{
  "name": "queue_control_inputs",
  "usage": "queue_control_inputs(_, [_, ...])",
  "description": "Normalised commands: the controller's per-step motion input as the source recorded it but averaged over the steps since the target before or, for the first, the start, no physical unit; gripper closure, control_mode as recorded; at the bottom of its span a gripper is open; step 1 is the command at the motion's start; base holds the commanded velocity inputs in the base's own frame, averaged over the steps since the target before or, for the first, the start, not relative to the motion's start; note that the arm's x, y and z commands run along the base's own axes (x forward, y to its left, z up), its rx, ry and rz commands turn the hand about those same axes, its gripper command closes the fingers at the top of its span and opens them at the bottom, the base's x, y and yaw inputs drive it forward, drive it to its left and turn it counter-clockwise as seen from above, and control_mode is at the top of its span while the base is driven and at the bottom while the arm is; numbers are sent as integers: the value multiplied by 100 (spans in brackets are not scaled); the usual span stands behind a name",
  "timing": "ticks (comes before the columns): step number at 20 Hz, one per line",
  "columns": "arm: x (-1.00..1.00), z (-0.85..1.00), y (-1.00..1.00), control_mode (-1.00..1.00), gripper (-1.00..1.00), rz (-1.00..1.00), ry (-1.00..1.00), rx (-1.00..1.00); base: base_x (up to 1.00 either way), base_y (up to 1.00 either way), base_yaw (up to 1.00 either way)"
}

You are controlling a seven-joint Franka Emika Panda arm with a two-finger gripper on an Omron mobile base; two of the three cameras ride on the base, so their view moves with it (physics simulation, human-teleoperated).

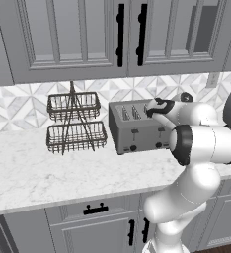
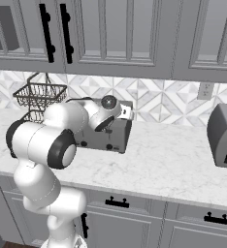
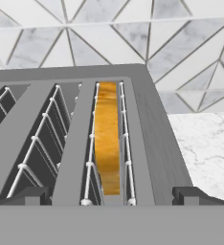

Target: Start the toaster. Once the lever pops up, take the bread to the plate on the dining counter.

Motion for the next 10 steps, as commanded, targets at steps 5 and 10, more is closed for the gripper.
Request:
queue_control_inputs(5, [0, 0, 0, -100, -100, 0, 0, 0, 0, 0, 0])
queue_control_inputs(10, [0, 0, 0, -100, -100, 0, 0, 0, 0, 0, 0])
